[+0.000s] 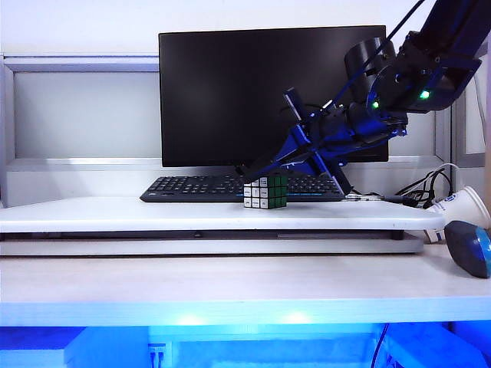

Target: Put the phone on top of the Rubik's Cube.

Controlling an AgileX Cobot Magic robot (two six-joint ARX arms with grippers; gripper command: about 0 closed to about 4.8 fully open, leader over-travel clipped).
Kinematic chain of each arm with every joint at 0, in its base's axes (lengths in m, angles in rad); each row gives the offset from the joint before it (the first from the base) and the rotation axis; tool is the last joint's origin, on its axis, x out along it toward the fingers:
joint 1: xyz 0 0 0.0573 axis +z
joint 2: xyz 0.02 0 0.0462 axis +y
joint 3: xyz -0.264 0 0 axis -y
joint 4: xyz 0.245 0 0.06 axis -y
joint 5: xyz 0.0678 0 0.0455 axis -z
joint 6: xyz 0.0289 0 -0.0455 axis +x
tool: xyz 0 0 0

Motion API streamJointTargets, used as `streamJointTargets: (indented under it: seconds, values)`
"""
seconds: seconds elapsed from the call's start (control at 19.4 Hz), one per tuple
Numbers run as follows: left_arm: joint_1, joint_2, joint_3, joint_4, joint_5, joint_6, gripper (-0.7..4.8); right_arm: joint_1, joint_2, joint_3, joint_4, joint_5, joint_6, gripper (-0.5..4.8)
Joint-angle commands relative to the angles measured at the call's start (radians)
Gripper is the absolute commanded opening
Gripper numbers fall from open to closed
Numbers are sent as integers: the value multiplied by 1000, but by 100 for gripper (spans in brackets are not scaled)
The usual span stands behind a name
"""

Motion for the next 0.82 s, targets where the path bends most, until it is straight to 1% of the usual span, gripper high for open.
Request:
streamJointTargets:
  seconds: [0.05,0.1,0.15,0.62,0.67,0.72,0.77,0.82]
  values:
    - [1,1,3,-13,-3,5,-5,2,-8,9,49,-5,10,6]
    - [1,1,3,-13,-3,5,-5,2,-8,9,49,-5,26,31]
    - [1,1,3,-13,-3,5,-5,2,-8,9,48,-5,39,86]
    - [1,1,3,-13,-3,5,-4,2,-8,9,47,-5,44,96]
    - [1,1,3,-13,-3,5,-4,2,-8,9,47,-6,44,111]
    - [1,1,3,-13,-3,5,-5,2,-8,9,39,-5,44,150]
    - [1,1,3,-12,-3,5,-5,2,-9,9,26,-5,43,177]
    - [1,1,3,-13,-3,5,-5,2,-8,9,8,-5,43,186]
